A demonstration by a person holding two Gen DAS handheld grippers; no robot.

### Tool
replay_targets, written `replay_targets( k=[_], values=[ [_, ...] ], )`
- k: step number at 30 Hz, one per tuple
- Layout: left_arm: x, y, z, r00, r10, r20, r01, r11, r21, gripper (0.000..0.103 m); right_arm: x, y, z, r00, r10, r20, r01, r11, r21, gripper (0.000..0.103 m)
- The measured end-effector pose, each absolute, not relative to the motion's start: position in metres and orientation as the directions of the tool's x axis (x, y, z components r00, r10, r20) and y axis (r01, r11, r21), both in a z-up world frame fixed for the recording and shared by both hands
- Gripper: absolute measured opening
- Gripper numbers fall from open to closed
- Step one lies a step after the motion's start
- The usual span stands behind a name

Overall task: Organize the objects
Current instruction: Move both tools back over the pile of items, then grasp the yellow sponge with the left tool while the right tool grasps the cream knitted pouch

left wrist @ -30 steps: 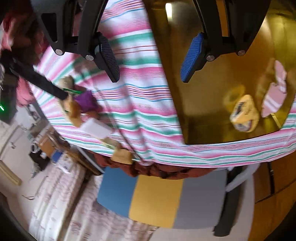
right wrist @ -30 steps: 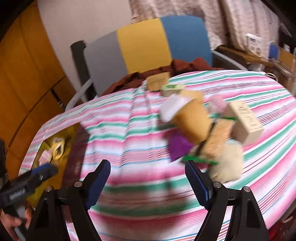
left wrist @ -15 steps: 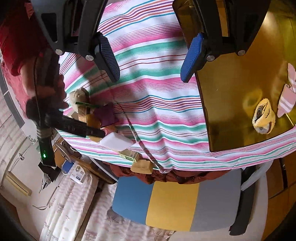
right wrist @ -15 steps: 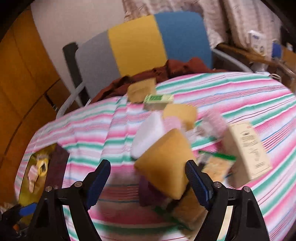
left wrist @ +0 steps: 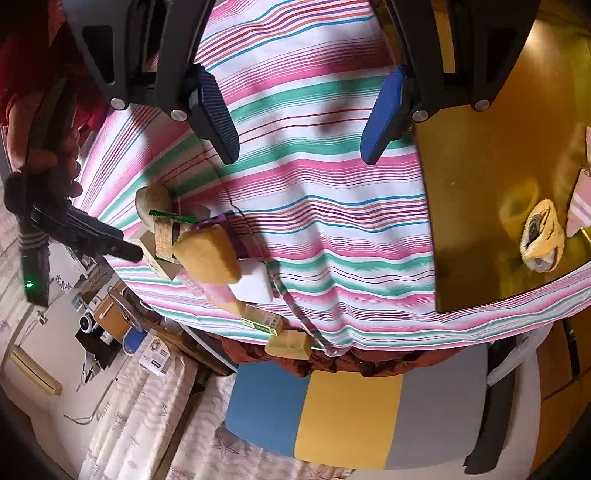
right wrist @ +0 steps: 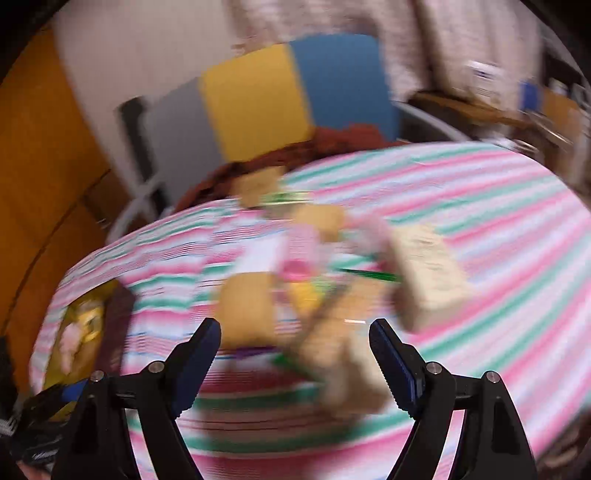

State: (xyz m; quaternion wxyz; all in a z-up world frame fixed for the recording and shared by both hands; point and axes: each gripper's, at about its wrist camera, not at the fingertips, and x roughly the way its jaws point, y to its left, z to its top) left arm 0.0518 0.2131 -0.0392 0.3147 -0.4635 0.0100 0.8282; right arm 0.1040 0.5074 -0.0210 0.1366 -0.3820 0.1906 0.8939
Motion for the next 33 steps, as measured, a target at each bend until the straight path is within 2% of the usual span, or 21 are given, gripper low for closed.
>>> replay_targets(
  k=[3,7,11,15,20,21,23,28,33],
  values=[
    [0.052,0.222,-0.04,-0.365,0.513,-0.777,-0.541,-0.796,-0.272,0.069,0.11,0.532,-0.036,-0.623,0.105,-0.775,-0.458,-0.852,0.253,0.081],
    [0.047,0.241,-0.039,-0.351,0.515,-0.782,-0.553,-0.788,-0.271,0.069,0.098,0.537,-0.06,-0.564,0.055,-0.824,-0.447,-0.859,0.249,0.067],
    [0.038,0.264,-0.035,-0.346,0.524,-0.778,-0.573,-0.775,-0.267,0.069,0.087,0.528,-0.067,-0.524,0.11,-0.845,-0.419,-0.897,0.143,0.067],
    [0.029,0.29,-0.034,-0.325,0.541,-0.776,-0.578,-0.763,-0.29,0.069,0.088,0.526,-0.07,-0.507,0.127,-0.853,-0.401,-0.91,0.103,0.066],
    [0.017,0.333,-0.037,-0.29,0.549,-0.784,-0.579,-0.753,-0.313,0.069,0.091,0.532,-0.07,-0.502,0.113,-0.858,-0.413,-0.902,0.123,0.066],
    [0.014,0.34,-0.038,-0.286,0.549,-0.786,-0.579,-0.752,-0.314,0.069,0.093,0.531,-0.07,-0.502,0.112,-0.858,-0.414,-0.901,0.125,0.063],
    [0.008,0.356,-0.04,-0.284,0.539,-0.793,-0.579,-0.756,-0.306,0.069,0.095,0.532,-0.068,-0.5,0.136,-0.855,-0.426,-0.898,0.107,0.047],
    [-0.005,0.384,-0.051,-0.272,0.496,-0.825,-0.579,-0.769,-0.272,0.069,0.097,0.536,-0.067,-0.505,0.131,-0.853,-0.438,-0.89,0.123,0.048],
    [-0.015,0.391,-0.072,-0.267,0.42,-0.867,-0.592,-0.782,-0.197,0.065,0.095,0.537,-0.072,-0.491,0.109,-0.865,-0.442,-0.886,0.139,0.056]
  ],
)
